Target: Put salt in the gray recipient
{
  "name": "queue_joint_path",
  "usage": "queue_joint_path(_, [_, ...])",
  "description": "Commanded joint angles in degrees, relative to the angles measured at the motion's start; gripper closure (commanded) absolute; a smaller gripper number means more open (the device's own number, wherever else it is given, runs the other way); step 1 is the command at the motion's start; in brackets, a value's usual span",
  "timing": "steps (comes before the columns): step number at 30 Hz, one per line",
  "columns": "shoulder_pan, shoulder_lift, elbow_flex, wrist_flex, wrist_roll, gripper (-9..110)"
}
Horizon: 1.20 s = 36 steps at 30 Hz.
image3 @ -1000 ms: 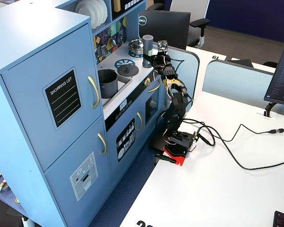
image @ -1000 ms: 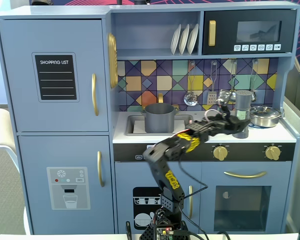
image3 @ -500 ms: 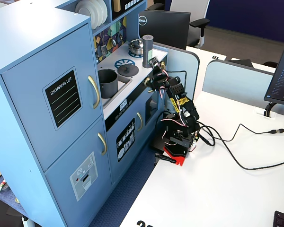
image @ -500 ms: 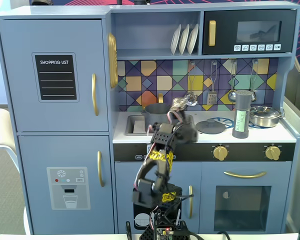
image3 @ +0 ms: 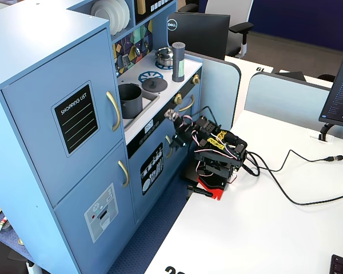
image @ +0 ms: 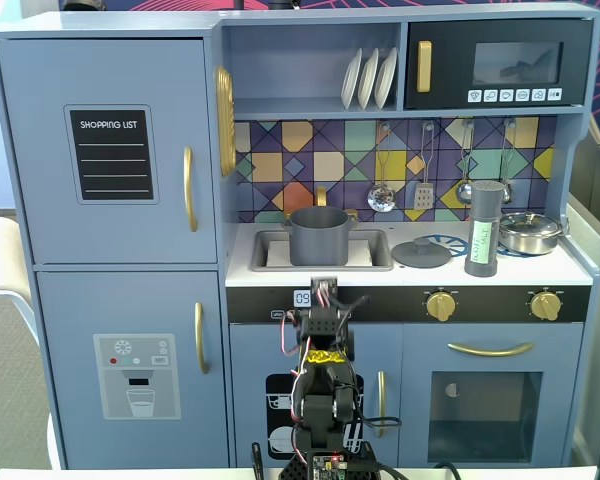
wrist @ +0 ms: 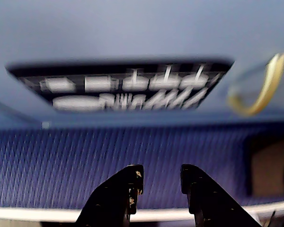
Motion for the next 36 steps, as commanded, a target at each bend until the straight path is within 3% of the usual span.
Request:
queue_joint_path(1, [-1.8,2.4,6.8,-2.8,3.5,101])
queue_joint_path(6, [-3.4,5.3,9.8,4.2,4.6,101])
queue_joint_path(10, [-3.6,5.4,9.9,10.9,-2.5,99])
queue_joint_path(36, [-3.3,5.4,9.9,10.9,-2.1,95])
